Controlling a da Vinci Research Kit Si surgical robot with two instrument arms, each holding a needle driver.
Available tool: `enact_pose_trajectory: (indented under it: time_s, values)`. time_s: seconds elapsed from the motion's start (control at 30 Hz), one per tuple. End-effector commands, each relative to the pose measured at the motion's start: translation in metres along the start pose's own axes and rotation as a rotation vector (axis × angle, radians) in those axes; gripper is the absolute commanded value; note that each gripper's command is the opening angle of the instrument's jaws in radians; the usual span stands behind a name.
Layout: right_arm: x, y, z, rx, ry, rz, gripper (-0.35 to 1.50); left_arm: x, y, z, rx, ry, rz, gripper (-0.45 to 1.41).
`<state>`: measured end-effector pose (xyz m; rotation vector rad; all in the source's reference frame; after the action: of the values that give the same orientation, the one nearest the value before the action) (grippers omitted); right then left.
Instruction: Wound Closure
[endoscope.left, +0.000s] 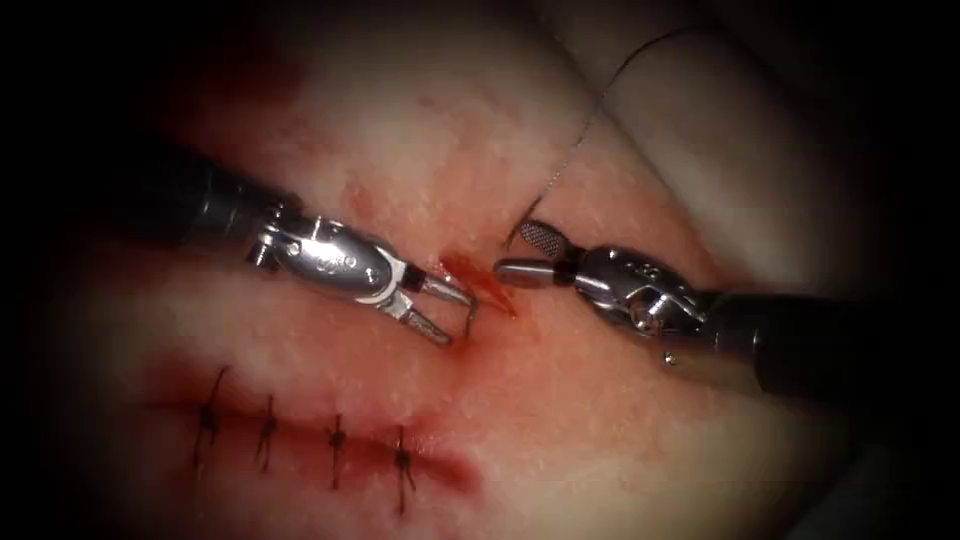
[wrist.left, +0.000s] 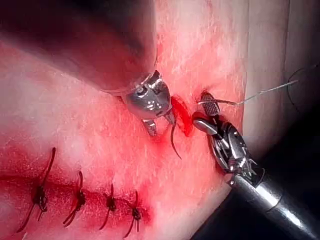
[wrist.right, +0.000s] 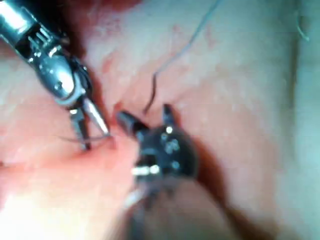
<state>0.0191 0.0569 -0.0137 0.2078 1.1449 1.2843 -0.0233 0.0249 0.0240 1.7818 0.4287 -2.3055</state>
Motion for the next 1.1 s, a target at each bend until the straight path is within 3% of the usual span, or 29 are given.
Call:
enact_pose_trajectory:
  time_s: [0.03, 0.57, 0.87, 1.0, 1.1]
  values:
    - [-0.0007, -0.0002, 0.0006, 0.002, -0.002, 0.002, 1.26, -0.0005, 0.0001, 0.0007, -0.001, -0.001, -0.001, 0.44]
    - [-0.0010, -0.0003, 0.0008, 0.004, 0.001, -0.005, 1.26, 0.0015, -0.0002, 0.0003, 0.027, 0.031, 0.012, 0.45]
    - [-0.0011, -0.0004, 0.0010, 0.003, 0.003, -0.005, 1.26, -0.0002, -0.0011, 0.0011, 0.029, 0.024, 0.017, 0.44]
    - [-0.0013, -0.0006, 0.0013, 0.003, 0.003, -0.006, 1.26, -0.0002, -0.0013, 0.0013, 0.031, 0.022, 0.016, 0.40]
    - [-0.0014, -0.0007, 0.0014, 0.002, 0.004, -0.006, 1.26, 0.0004, -0.0009, 0.0016, 0.028, 0.032, 0.030, 0.21]
